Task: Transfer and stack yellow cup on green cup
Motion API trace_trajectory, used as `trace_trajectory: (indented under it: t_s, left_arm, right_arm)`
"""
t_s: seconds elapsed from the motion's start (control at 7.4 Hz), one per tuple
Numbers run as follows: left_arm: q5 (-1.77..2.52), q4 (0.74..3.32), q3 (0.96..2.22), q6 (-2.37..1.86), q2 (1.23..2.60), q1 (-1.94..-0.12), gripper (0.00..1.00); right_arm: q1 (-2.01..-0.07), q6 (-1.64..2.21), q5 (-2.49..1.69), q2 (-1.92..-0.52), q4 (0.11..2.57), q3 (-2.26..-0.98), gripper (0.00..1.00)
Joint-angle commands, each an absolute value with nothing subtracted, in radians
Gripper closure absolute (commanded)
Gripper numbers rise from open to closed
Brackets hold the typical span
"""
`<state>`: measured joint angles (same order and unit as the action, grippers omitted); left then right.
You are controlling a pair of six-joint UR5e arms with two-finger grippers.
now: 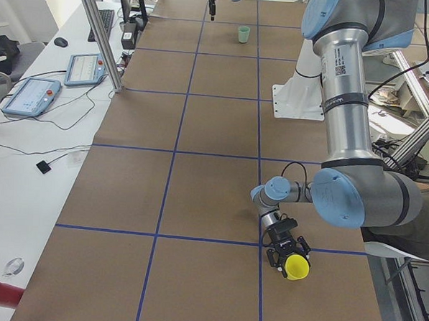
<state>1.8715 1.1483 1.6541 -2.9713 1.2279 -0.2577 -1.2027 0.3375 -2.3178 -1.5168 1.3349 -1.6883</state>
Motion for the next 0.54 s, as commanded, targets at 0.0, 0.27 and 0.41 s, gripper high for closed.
trace_trajectory:
  t_s: [0.0, 0.27, 0.41]
  left_arm:
    - [1.871, 1.163, 1.655, -2.973, 1.221, -0.244, 0.0]
    - [1.87, 1.164, 1.654, -2.973, 1.221, -0.238, 0.21]
    - [1.868, 1.17, 1.654, -2.973, 1.221, -0.236, 0.31]
  right_arm:
    - [-1.203, 0.339, -2.318, -1.516, 1.335, -1.692, 0.0]
    - [-1.203, 0.341, -2.321, -1.519, 1.336, -1.697, 0.0]
    - [-1.203, 0.341, -2.321, -1.519, 1.336, -1.698, 0.0]
